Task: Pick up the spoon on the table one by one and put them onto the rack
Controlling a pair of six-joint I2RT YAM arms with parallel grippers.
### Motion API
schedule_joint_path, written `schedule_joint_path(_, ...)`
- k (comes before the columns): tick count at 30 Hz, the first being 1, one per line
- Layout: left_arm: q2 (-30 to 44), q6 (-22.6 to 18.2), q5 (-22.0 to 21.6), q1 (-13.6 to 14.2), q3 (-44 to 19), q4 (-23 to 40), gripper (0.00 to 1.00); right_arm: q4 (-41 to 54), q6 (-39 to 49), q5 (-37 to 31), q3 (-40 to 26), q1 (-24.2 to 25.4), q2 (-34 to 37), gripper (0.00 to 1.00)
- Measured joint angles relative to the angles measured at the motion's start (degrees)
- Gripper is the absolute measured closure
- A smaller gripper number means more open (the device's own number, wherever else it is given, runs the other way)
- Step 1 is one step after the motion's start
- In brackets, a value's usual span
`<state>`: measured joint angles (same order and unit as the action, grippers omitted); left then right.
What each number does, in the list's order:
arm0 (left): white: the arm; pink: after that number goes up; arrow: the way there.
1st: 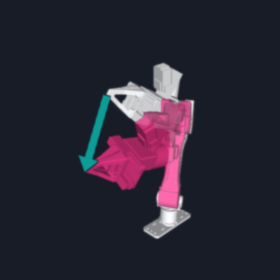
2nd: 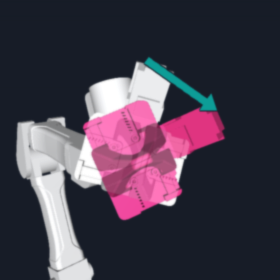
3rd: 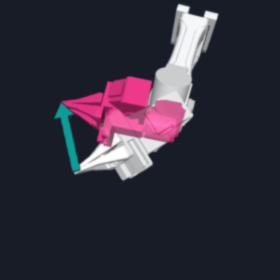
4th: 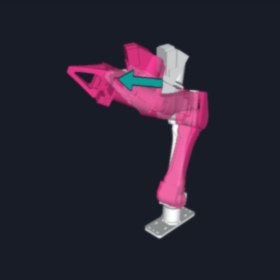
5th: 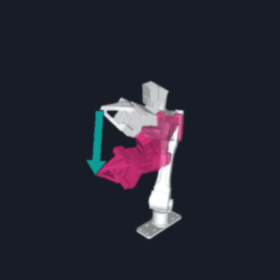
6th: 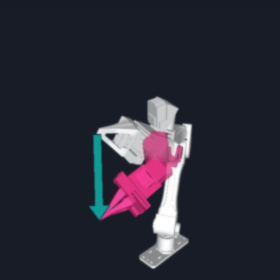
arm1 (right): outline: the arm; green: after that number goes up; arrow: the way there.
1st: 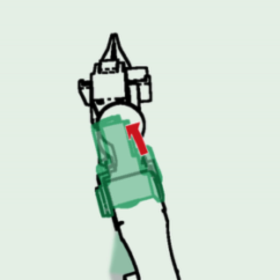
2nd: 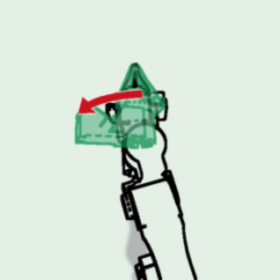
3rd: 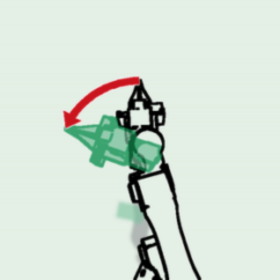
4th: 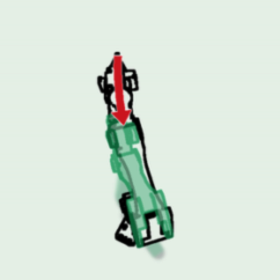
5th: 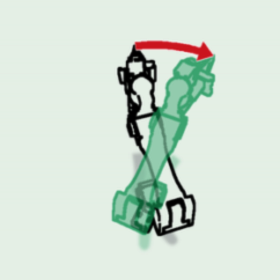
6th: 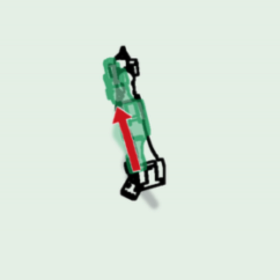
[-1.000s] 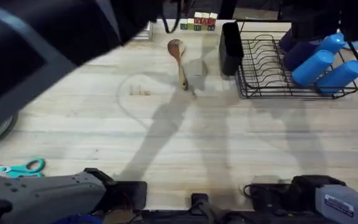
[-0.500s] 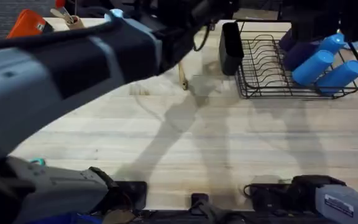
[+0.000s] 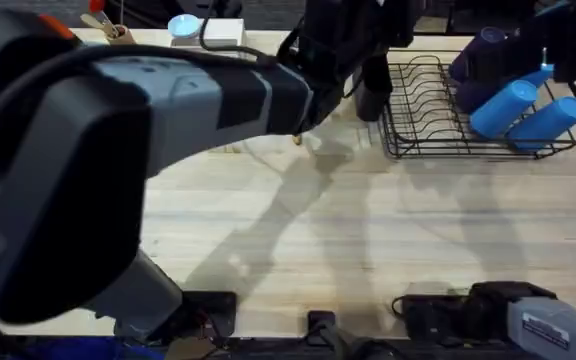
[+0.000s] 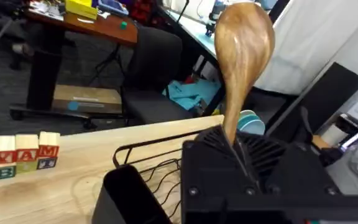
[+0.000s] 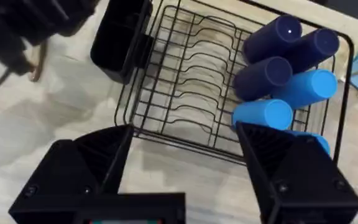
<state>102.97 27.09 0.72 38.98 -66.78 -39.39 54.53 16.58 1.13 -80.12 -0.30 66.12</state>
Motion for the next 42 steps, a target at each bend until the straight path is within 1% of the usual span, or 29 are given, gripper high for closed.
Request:
schedule_joint_path(4,1.7,0.8,0.4,0.0,0.0,-2.3,0.955,0.5,0.0,0.0,0.0,0.0,-2.4,0.005)
schedule_joint_path(9,3.6,1.5,2.6,0.0,0.0,-4.2,0.955,1.0,0.0,0.0,0.0,0.0,-6.8,0.005)
schedule_joint_path(10,3.8,1.5,2.7,0.0,0.0,-4.1,0.955,1.1,0.0,0.0,-0.1,0.0,-6.9,0.005)
schedule_joint_path(12,6.2,1.7,2.8,0.0,0.0,-6.7,0.955,1.1,0.0,0.0,-0.3,0.0,-6.9,0.005)
schedule_joint_path(15,7.7,1.7,2.9,0.0,0.0,-8.2,0.955,1.1,0.0,0.0,-0.3,0.0,-6.9,0.005)
schedule_joint_path(21,8.9,2.0,3.0,0.3,0.0,-8.6,0.955,1.1,0.0,0.0,-0.3,0.0,-6.9,0.005)
schedule_joint_path(23,9.6,2.3,3.0,0.3,0.0,-10.4,0.955,1.1,0.0,0.0,-0.3,0.0,-6.9,0.005)
schedule_joint_path(28,11.6,2.8,3.0,0.3,0.0,-9.3,0.955,1.1,0.0,0.0,-0.3,0.0,-6.9,0.005)
schedule_joint_path(34,11.6,2.7,3.0,0.3,0.0,-3.1,0.955,0.8,0.0,0.0,-0.3,0.0,-6.9,0.005)
schedule_joint_path(42,11.6,2.3,2.9,0.3,0.0,-2.1,0.956,0.5,0.0,0.0,-0.3,0.0,-6.9,0.005)
